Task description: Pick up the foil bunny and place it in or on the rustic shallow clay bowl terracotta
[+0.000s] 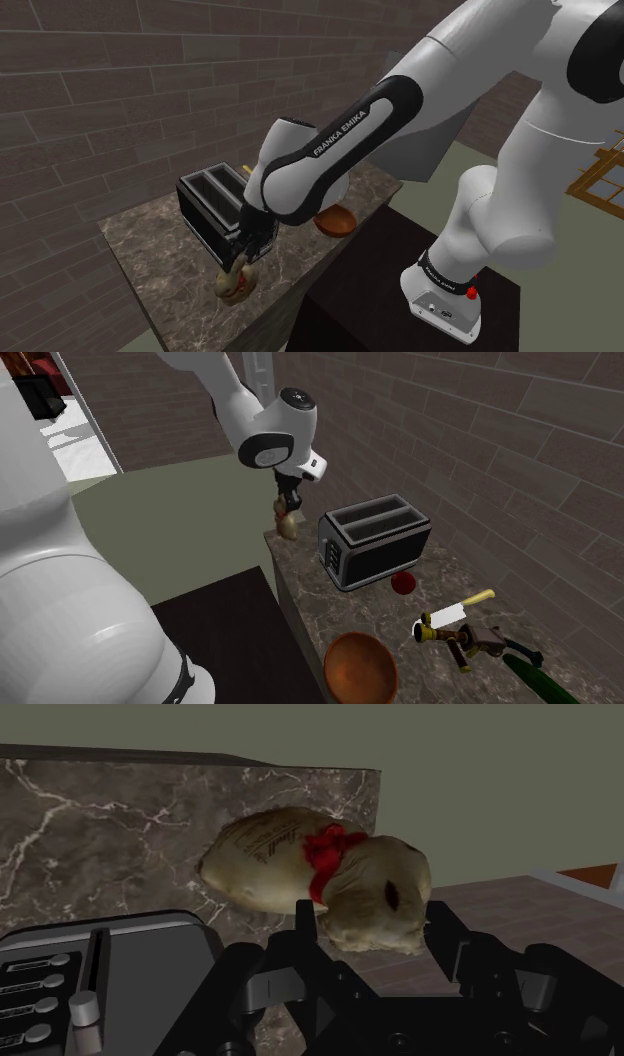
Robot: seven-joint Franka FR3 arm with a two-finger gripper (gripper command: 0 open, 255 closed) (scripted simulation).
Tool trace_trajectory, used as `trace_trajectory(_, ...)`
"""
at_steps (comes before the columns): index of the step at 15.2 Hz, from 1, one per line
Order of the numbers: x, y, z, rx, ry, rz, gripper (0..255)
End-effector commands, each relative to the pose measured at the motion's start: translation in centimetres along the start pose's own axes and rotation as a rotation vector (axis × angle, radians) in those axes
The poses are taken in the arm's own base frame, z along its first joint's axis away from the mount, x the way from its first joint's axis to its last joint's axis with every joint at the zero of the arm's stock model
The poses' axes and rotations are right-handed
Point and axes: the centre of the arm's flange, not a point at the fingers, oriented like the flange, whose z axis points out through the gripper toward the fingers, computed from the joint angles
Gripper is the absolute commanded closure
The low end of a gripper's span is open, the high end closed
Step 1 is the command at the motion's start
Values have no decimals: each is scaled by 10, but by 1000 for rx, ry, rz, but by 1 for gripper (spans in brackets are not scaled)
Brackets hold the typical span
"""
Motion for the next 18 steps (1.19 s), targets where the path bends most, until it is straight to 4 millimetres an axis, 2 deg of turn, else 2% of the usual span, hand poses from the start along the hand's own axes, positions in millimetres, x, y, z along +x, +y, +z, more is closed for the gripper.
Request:
trace_trajectory(1, 0, -4, -10, 0, 0, 0, 255)
trace_trajectory(4, 0, -9, -22, 0, 0, 0, 255)
trace_trajectory(18, 1, 150, -116, 0, 0, 0, 255)
